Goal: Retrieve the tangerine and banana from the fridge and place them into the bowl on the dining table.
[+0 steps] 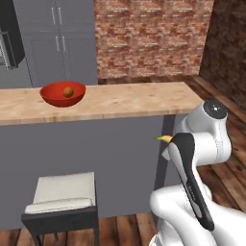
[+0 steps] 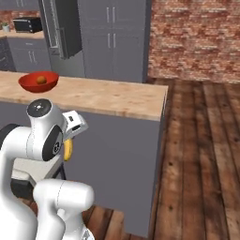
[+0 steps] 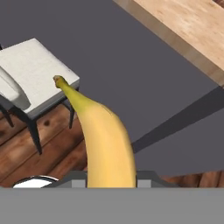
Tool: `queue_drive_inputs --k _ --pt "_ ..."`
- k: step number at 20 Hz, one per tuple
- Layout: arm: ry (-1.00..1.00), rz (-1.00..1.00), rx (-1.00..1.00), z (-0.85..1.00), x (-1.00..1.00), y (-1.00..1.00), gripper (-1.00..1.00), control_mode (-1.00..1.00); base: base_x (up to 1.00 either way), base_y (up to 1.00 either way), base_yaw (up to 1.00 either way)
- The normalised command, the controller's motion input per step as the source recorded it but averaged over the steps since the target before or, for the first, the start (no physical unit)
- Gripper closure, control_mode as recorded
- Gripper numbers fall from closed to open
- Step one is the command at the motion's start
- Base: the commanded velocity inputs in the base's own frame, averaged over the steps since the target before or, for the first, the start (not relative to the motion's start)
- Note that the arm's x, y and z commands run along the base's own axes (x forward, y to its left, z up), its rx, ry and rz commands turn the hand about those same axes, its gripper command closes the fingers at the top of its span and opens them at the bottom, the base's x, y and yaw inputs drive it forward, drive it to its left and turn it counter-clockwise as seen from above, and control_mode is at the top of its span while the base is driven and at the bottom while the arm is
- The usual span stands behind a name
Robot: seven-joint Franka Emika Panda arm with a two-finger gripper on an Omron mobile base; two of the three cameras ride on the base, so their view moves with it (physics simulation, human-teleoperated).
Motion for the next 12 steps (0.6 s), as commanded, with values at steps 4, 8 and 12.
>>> queue_drive_inputs --k 4,8,12 --pt "0.00 0.00 0.00 0.00 0.00 0.00 1.00 1.00 0.33 0.28 -0.06" --pt "0.00 0.00 0.00 0.00 0.00 0.00 1.00 1.00 0.27 0.34 -0.06" --pt "0.00 0.00 0.00 0.00 0.00 0.00 1.00 1.00 0.26 0.41 -0.06"
